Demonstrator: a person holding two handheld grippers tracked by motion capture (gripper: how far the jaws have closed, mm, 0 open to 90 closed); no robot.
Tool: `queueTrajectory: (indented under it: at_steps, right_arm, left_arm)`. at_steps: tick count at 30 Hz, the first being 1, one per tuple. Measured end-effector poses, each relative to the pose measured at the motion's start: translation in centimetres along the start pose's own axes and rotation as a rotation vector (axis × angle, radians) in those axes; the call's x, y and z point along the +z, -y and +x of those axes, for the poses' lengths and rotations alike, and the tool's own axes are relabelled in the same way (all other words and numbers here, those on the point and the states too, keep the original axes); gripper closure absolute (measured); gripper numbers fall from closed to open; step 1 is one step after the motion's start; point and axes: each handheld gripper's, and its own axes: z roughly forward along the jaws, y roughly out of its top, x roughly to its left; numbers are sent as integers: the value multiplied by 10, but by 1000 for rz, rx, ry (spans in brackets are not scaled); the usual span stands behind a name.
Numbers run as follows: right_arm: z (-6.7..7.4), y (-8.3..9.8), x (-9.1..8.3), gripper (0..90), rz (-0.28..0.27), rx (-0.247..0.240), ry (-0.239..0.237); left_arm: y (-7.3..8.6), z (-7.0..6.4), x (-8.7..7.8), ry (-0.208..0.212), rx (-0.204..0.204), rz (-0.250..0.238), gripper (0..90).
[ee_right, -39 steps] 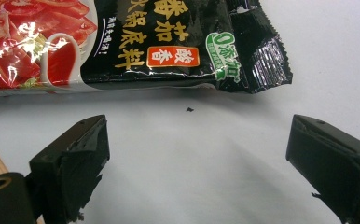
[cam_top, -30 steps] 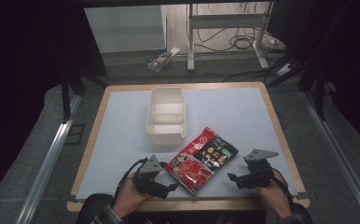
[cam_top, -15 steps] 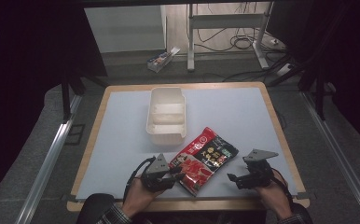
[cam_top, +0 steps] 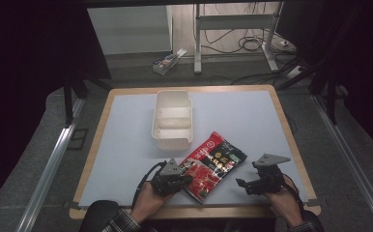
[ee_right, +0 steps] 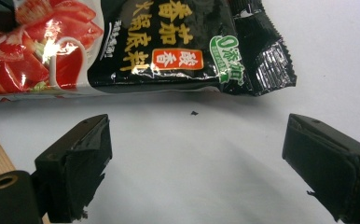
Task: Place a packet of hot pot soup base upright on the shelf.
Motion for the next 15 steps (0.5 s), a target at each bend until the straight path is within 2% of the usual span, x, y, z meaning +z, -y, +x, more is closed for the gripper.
queueTrajectory:
  at_steps: [3,15]
  right_arm:
    - [0,0,0,82,1,-1,0]
    - [3,1,2,82,18,-12,-12]
  left_arm:
    - [1,0,1,4,7,15,878]
    - [5,1,-2,24,-1,20,897]
